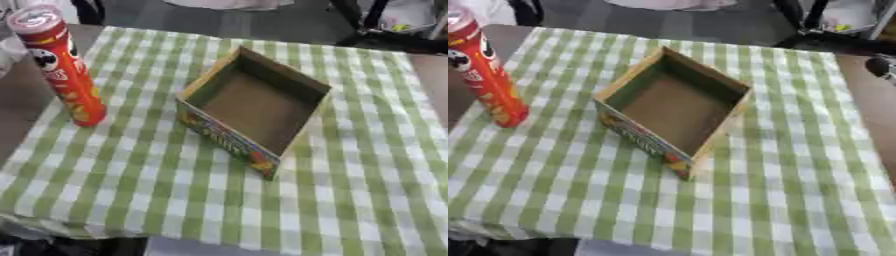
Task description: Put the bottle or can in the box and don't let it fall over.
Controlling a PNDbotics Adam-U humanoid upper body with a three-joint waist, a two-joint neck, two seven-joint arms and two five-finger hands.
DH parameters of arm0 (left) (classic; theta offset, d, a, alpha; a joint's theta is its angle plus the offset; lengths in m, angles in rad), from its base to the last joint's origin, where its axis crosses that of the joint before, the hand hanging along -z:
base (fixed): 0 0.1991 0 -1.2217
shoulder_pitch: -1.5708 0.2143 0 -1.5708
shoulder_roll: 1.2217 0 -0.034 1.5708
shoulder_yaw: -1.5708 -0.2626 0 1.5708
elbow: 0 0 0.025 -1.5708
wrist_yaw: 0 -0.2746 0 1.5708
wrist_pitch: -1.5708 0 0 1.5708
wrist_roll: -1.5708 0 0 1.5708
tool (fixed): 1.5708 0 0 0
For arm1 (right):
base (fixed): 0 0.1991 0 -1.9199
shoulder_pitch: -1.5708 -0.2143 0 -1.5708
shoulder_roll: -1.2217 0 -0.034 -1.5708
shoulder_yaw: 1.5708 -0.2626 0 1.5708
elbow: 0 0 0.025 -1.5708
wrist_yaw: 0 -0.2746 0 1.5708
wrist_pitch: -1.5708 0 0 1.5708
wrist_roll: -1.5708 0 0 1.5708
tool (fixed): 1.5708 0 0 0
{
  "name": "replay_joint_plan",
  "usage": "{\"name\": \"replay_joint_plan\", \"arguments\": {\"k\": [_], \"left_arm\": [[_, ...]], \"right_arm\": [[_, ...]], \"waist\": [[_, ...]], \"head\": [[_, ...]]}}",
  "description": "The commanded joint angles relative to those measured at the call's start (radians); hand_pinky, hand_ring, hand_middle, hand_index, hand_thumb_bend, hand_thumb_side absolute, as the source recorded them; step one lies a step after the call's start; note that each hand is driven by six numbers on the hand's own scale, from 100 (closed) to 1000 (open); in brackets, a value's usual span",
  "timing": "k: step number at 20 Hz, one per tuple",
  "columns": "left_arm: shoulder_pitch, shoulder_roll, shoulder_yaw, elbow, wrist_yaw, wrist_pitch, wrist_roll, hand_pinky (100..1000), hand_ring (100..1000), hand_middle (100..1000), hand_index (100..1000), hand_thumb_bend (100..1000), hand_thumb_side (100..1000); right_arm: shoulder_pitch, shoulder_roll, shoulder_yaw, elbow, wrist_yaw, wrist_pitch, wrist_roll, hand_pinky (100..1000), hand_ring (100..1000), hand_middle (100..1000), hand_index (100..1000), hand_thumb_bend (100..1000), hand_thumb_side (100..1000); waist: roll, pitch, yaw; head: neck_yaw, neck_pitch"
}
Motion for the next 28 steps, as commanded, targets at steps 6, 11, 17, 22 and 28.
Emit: {"name": "replay_joint_plan", "arguments": {"k": [6,11,17,22,28], "left_arm": [[-0.058,0.046,-0.013,0.026,0.002,-0.004,-0.023,913,801,802,828,785,316],[-0.082,0.052,-0.019,0.026,-0.001,-0.004,-0.028,913,801,802,828,785,318],[-0.112,0.054,-0.028,0.031,-0.003,0.001,-0.035,915,802,803,829,785,318],[-0.135,0.055,-0.034,0.048,-0.005,0.005,-0.035,918,803,805,831,789,315],[-0.162,0.057,-0.044,0.078,-0.014,0.008,-0.042,920,805,809,833,789,315]], "right_arm": [[-0.021,-0.021,-0.013,-0.009,-0.013,-0.005,0.001,605,872,916,803,849,245],[-0.025,-0.024,-0.016,-0.013,-0.015,-0.007,-0.001,605,871,915,802,853,249],[-0.032,-0.026,-0.018,-0.013,-0.018,-0.009,-0.002,604,871,916,802,858,252],[-0.034,-0.024,-0.018,-0.011,-0.02,-0.009,-0.002,603,869,915,801,858,253],[-0.037,-0.021,-0.017,-0.01,-0.02,-0.01,-0.001,603,868,915,801,857,252]], "waist": [[-0.004,0.006,-0.005],[-0.009,0.022,-0.008],[-0.015,0.041,-0.013],[-0.019,0.047,-0.014],[-0.023,0.046,-0.012]], "head": [[0.006,-0.008],[-0.003,-0.044],[-0.008,-0.076],[0.002,-0.086],[0.02,-0.09]]}}
